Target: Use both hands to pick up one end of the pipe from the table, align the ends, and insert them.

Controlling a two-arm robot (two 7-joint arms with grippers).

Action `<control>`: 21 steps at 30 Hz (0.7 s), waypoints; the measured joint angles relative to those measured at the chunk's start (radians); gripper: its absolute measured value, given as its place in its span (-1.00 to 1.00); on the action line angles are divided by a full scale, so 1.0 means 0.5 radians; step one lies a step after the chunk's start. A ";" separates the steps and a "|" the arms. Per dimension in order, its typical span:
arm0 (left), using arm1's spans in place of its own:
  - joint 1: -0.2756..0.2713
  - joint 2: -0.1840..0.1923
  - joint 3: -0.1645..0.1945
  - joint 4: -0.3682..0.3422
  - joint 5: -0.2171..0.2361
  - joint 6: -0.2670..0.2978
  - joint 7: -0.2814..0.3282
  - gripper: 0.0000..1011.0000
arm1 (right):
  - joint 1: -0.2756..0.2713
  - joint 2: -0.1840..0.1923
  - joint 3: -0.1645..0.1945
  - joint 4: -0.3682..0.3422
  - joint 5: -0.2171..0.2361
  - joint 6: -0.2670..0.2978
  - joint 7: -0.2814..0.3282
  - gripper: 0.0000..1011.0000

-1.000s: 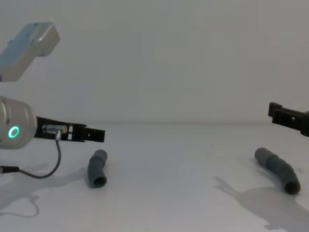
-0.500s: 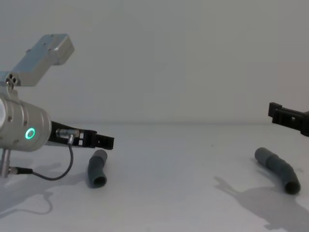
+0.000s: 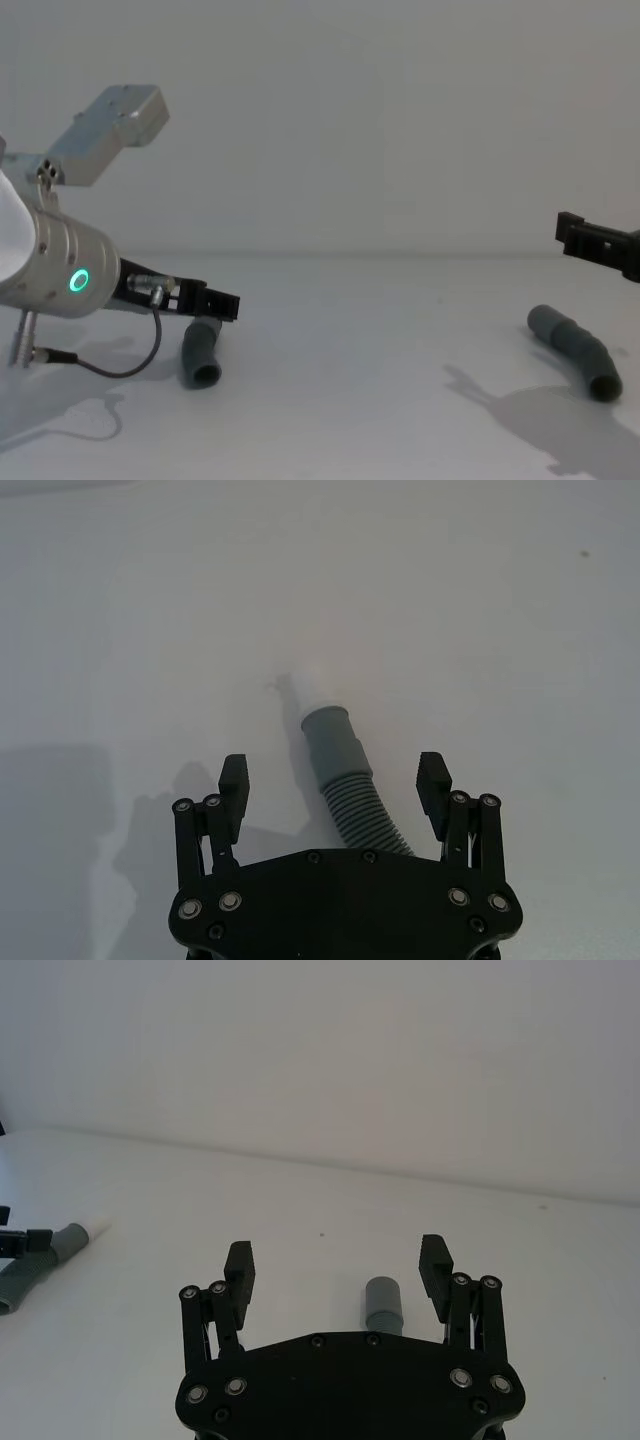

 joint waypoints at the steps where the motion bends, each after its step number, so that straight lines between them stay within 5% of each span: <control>1: -0.001 -0.001 0.001 0.003 0.002 0.002 0.001 0.98 | 0.000 0.000 0.000 0.000 0.000 0.000 0.000 0.98; 21: -0.043 -0.034 0.038 0.119 0.051 0.033 -0.026 0.98 | 0.000 0.000 0.000 0.000 0.000 0.000 0.000 0.98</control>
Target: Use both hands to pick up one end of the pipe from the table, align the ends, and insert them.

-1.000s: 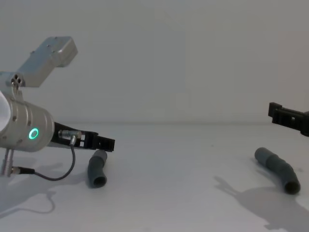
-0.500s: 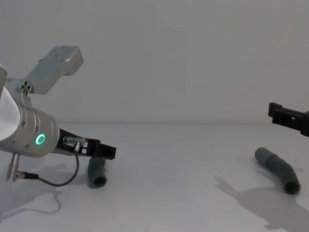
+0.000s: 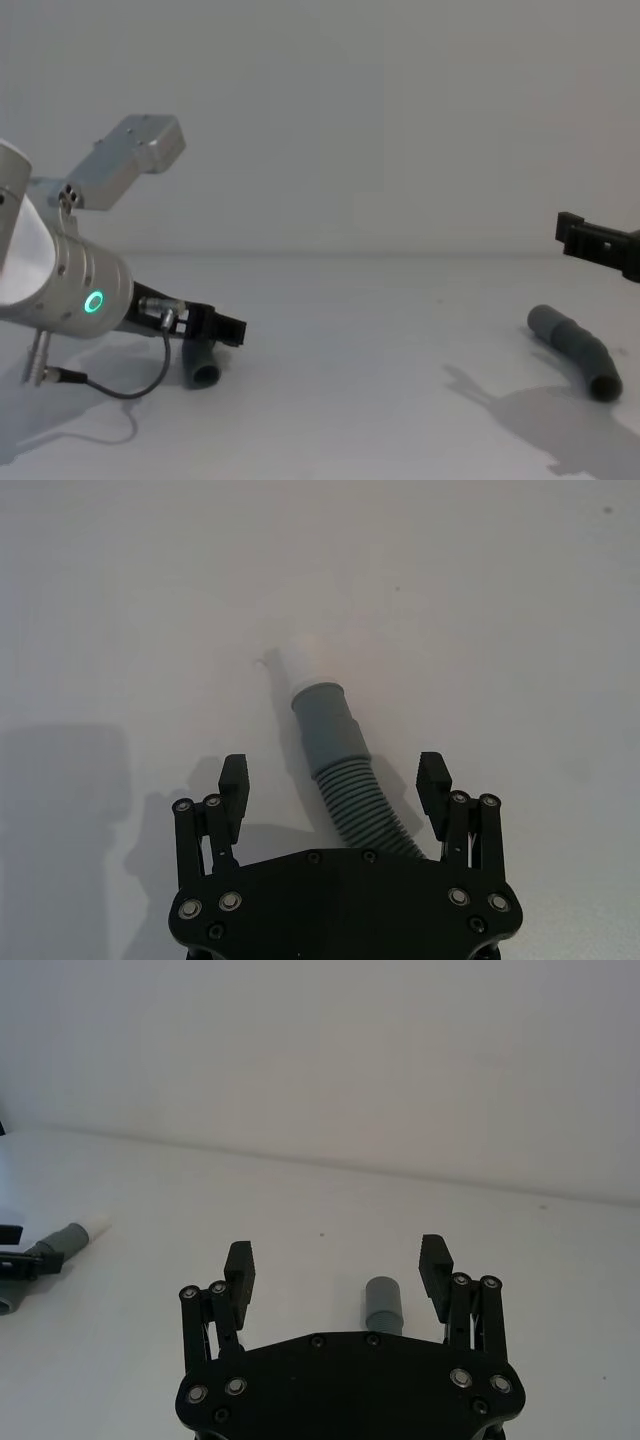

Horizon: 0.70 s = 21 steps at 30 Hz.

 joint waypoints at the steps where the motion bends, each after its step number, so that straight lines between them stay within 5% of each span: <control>1: -0.005 0.000 0.003 0.007 0.002 -0.001 -0.005 0.98 | 0.000 0.000 0.000 0.000 0.000 0.000 0.000 0.99; 21: -0.097 -0.001 0.052 0.164 0.050 -0.058 -0.108 0.87 | 0.000 0.000 0.000 0.000 0.000 0.000 0.000 0.98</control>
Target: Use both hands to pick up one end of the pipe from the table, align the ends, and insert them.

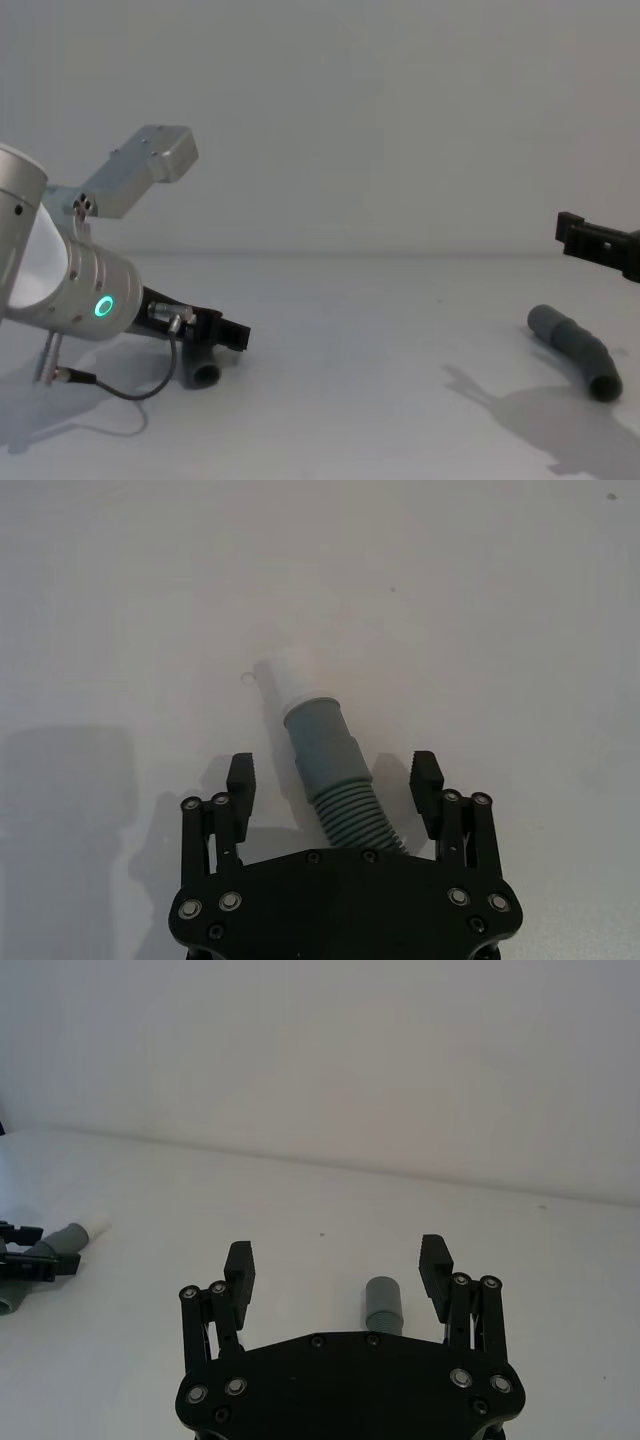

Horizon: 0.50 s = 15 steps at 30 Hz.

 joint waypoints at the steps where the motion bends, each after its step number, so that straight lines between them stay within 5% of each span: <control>1: -0.002 -0.001 0.001 0.003 0.001 -0.002 -0.002 0.84 | 0.000 0.000 0.000 0.000 0.000 0.000 0.000 0.98; 15: -0.020 -0.004 0.008 0.039 0.011 -0.017 -0.022 0.00 | 0.000 0.000 0.000 0.000 0.000 0.000 0.000 0.98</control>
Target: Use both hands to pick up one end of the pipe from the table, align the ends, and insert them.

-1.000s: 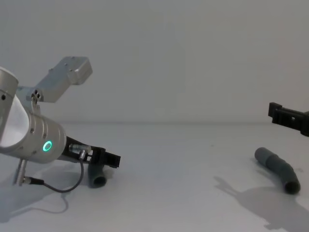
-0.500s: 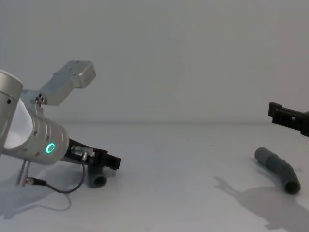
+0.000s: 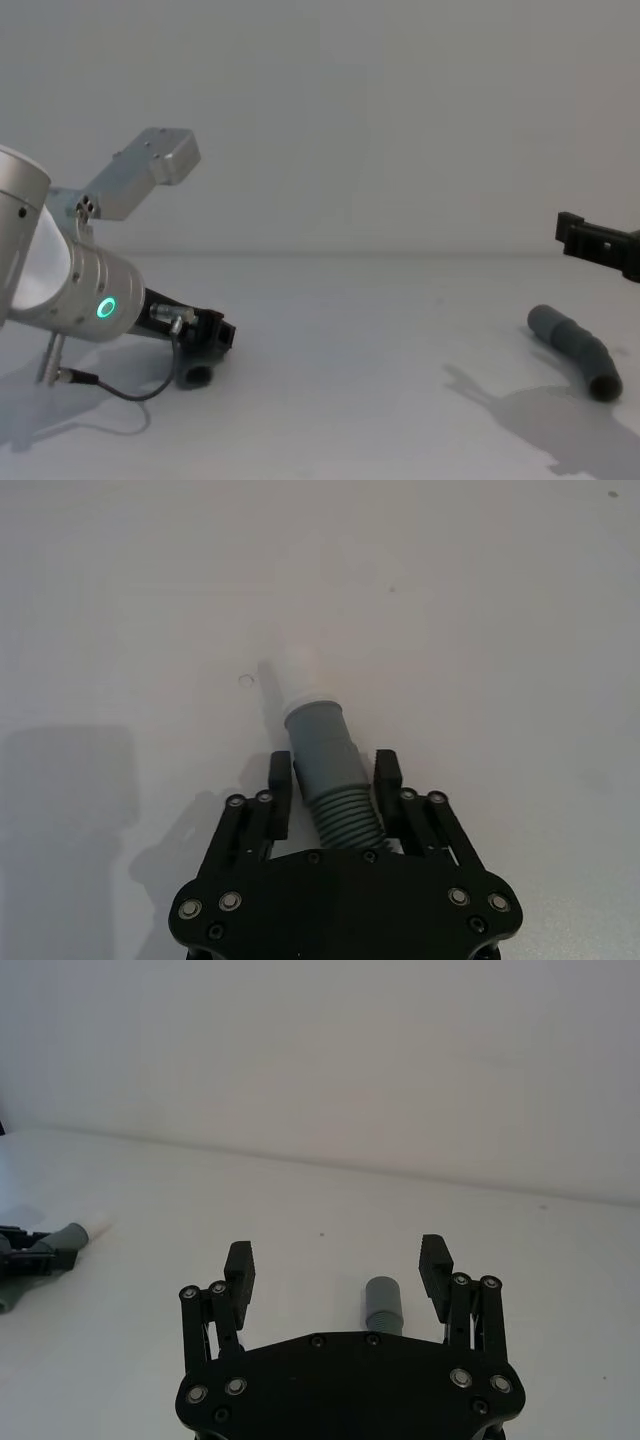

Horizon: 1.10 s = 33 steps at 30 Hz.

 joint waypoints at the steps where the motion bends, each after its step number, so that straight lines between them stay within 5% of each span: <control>1: 0.000 0.000 0.000 0.001 0.000 -0.001 0.000 -0.04 | 0.000 0.000 0.000 0.000 0.000 0.000 0.000 0.98; 6: -0.003 -0.001 0.001 0.007 0.001 -0.003 -0.004 -0.32 | 0.000 0.000 0.000 0.000 0.000 0.000 0.000 0.98; 33: -0.008 -0.002 0.003 0.016 0.004 -0.006 -0.008 -0.32 | 0.004 -0.008 -0.004 -0.012 -0.012 0.040 -0.015 0.98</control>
